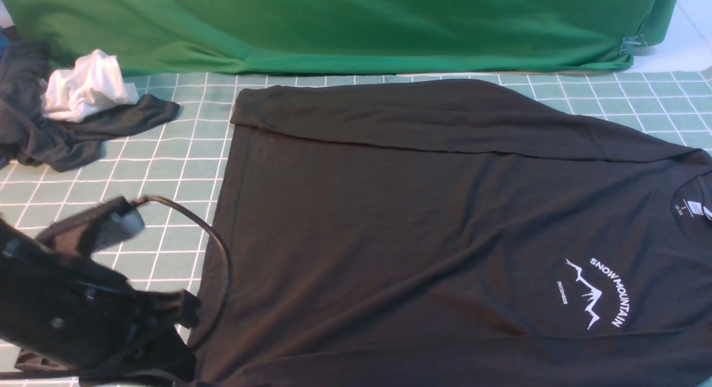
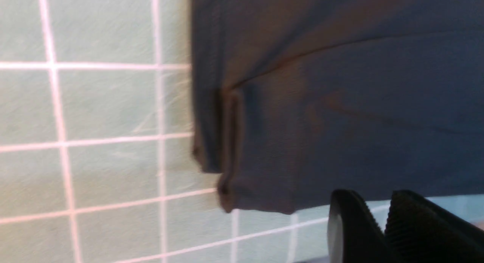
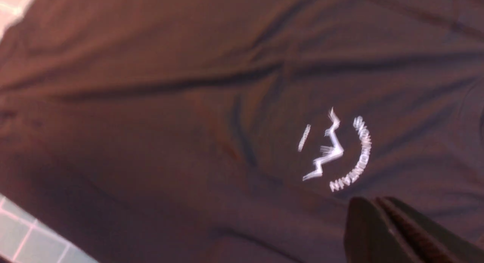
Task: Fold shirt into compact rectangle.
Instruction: 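Grasp the left edge of the dark T-shirt lying flat on the table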
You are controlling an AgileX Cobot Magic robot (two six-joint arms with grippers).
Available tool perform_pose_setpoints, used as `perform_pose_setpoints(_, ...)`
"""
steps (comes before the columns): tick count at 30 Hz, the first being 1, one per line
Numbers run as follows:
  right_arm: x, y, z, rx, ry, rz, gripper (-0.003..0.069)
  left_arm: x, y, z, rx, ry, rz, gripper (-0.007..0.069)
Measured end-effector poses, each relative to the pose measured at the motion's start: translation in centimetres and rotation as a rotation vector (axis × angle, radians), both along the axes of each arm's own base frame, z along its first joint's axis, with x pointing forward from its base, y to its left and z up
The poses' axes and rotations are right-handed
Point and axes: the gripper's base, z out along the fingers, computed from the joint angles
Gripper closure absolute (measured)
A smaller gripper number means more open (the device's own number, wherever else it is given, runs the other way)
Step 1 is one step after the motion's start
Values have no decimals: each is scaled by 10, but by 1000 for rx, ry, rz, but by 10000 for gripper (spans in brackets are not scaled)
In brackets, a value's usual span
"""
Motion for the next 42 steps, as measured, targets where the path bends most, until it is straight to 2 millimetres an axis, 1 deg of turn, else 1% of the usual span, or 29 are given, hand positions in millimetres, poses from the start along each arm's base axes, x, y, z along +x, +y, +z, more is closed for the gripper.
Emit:
perform_pose_setpoints(2,7,1,-4,-6,33,4,640,-1,-9,-6,63,-3,-6,437)
perform_pose_setpoints(3,8,1,-5,-6,36,4,640,-1,-10,-6,69,-4,-18,437)
perform_pose_setpoints(4,11,1,-7,-8,54,5,640,-3,-18,-11,107,-1,-19,398)
perform_pose_setpoints(6,14,1,-8,-10,64,6,640,-5,-28,-22,182,-10,-43,349)
perform_pose_setpoints(7,14,2,-9,-10,67,6,639,-4,-31,-27,221,-14,-44,328)
perform_pose_setpoints(8,14,2,-9,-10,67,6,639,-4,-31,-28,223,-10,-44,328)
perform_pose_setpoints(10,14,2,-9,-11,67,7,640,1,-36,-39,297,-31,-23,280)
perform_pose_setpoints(11,14,2,-9,-11,67,7,640,2,-37,-41,300,-31,-22,278)
perform_pose_setpoints(13,14,2,-9,-11,69,8,640,8,-41,-52,320,-11,-14,261)
perform_pose_setpoints(19,14,2,-9,-12,69,9,640,18,-48,-75,326,39,2,256)
perform_pose_setpoints(22,14,2,-9,-12,69,10,640,19,-52,-80,297,66,14,256)
perform_pose_setpoints(26,14,2,-9,-12,70,10,640,18,-54,-80,272,70,2,256)
perform_pose_setpoints(28,13,2,-9,-13,72,11,640,18,-55,-80,267,77,-14,281)
perform_pose_setpoints(31,13,2,-9,-13,72,11,640,17,-56,-80,260,80,-20,347)
perform_pose_setpoints(32,13,2,-9,-13,72,11,640,16,-57,-80,260,79,-31,401)
perform_pose_setpoints(34,13,2,-9,-13,72,11,640,16,-57,-80,261,77,-40,446)
perform_pose_setpoints(35,13,2,-9,-13,72,11,640,16,-57,-80,263,76,-50,516)
perform_pose_setpoints(36,13,2,-9,-13,72,11,640,16,-57,-80,264,73,-67,564)
perform_pose_setpoints(38,13,2,-9,-13,72,11,640,15,-57,-80,267,72,-82,601)
perform_pose_setpoints(41,13,2,-9,-13,72,11,640,15,-57,-79,267,65,-104,612)
perform_pose_setpoints(42,13,2,-9,-13,72,11,640,15,-57,-76,265,59,-113,612)
